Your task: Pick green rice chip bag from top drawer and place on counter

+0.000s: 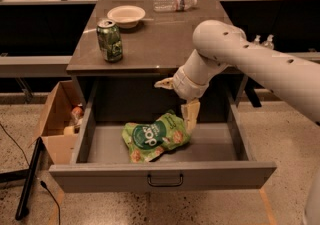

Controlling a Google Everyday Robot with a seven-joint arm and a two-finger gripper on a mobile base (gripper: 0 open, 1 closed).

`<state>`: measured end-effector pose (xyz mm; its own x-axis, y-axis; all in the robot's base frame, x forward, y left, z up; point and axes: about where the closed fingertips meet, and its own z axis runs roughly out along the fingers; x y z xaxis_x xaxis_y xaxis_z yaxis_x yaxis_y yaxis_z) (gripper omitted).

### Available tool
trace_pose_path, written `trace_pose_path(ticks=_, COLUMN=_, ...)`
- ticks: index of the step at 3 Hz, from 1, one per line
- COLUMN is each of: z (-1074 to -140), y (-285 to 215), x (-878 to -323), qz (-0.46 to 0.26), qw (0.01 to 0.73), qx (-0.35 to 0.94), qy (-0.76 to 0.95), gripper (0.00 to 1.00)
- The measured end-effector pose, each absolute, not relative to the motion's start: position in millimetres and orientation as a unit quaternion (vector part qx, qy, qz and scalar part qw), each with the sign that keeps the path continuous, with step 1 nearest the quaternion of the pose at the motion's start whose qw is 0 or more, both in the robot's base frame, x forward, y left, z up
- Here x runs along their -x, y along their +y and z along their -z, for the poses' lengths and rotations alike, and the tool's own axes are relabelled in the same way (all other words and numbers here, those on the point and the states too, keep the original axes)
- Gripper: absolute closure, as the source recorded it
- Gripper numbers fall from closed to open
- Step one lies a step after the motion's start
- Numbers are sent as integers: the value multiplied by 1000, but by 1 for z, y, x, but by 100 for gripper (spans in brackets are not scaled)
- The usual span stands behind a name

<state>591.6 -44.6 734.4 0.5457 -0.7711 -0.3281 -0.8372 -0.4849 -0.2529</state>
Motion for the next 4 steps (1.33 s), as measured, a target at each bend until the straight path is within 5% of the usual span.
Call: trace_pose_path(ticks=4, z=-654, y=-17, x=-579, qz=-121, qw=172, qx=853, qy=477, gripper=0)
